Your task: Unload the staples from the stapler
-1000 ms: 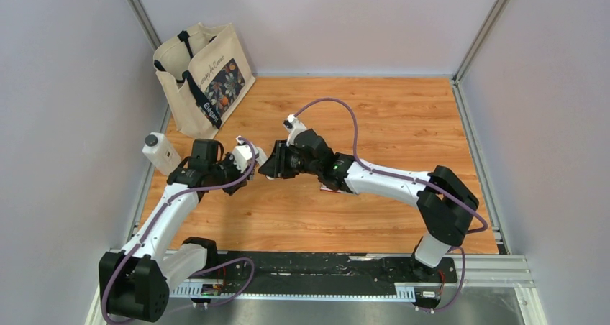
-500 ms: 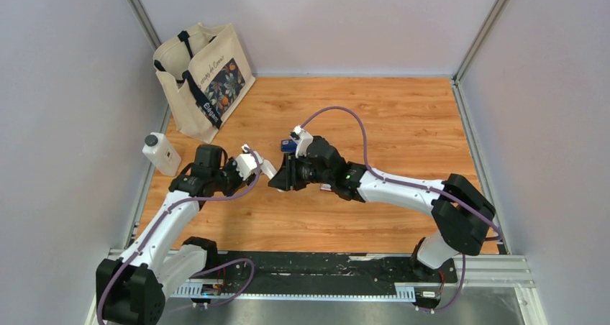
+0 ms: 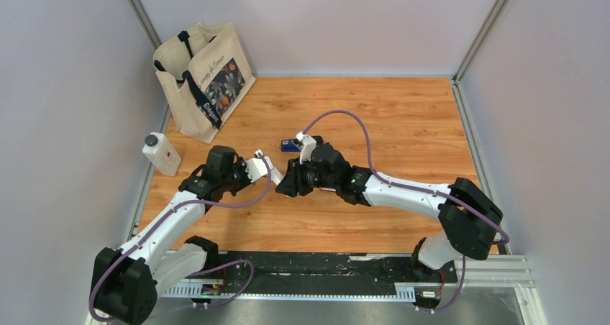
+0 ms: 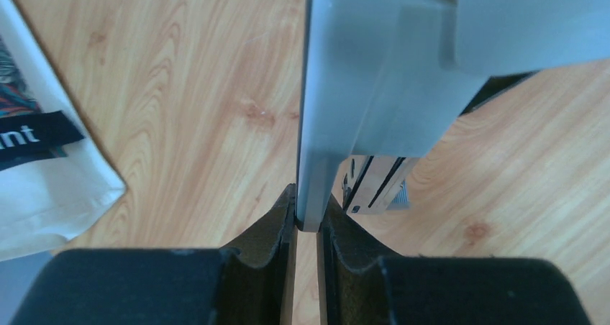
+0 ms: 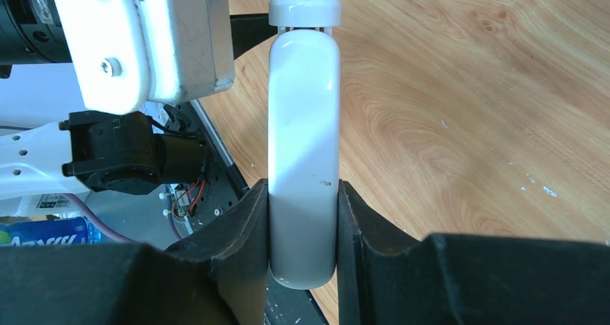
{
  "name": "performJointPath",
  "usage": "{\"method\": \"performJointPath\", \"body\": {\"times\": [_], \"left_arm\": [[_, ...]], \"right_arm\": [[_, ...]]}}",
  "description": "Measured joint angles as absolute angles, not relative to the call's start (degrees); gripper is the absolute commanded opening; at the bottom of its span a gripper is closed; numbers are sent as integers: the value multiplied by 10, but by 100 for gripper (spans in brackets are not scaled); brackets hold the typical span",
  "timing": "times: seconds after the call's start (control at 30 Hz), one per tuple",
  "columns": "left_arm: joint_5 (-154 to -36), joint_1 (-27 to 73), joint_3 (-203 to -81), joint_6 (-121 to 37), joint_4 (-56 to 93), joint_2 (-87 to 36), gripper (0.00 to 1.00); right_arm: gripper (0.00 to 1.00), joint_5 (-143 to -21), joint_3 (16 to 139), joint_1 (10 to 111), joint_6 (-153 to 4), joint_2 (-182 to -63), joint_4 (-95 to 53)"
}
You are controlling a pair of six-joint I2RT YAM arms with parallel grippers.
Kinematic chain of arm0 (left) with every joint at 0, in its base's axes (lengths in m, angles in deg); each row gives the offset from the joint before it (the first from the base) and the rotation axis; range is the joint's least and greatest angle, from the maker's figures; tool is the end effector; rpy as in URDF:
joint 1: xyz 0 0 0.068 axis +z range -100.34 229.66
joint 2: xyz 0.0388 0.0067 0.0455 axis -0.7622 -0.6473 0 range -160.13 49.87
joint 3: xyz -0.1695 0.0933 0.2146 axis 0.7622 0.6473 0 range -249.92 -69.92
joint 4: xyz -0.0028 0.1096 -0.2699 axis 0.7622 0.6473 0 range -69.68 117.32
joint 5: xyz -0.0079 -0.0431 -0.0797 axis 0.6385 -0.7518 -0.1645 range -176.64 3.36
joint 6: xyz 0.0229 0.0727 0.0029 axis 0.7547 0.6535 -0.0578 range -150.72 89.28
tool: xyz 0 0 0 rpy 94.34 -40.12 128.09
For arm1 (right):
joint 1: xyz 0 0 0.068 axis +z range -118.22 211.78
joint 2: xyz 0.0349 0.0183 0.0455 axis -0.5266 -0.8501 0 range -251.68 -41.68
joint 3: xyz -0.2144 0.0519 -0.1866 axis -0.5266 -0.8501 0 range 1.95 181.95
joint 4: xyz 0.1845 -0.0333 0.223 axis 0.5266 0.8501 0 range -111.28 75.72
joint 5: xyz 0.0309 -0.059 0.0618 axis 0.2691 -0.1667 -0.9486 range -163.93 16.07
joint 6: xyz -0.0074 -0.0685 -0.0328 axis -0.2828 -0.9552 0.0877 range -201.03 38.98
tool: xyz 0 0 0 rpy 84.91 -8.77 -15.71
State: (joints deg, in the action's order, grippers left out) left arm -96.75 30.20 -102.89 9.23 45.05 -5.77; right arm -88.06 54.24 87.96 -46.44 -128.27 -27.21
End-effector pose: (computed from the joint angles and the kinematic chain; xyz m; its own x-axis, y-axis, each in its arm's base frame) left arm 0.2161 -0.0884 0.1926 -0.2495 0.7585 -0.6020 0.7829 0.5238 0.3356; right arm 0.2016 0.3295 0.2223 -0.7429 -0.1200 -0.6586 -0.6117 0.5214 0.5950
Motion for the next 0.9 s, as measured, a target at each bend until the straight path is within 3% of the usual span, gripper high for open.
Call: {"method": "performJointPath", "body": {"times": [0.3, 0.33, 0.47, 0.57, 0.9], "left_arm": [[-883, 259, -1019, 121, 391, -73, 3], [-884, 257, -1019, 120, 391, -72, 6], [-898, 257, -1031, 101, 426, -67, 52], [-943, 259, -1070, 71, 485, -60, 68], [-1043, 279, -1192, -40, 587, -14, 75]], "right_arm": [[0, -872, 523, 878, -477, -1275, -280], [0, -871, 521, 878, -477, -1273, -282], [0, -872, 522, 879, -477, -1270, -280], [0, -868, 546, 882, -480, -1278, -253], [0, -815, 726, 881, -535, -1364, -143]]}}
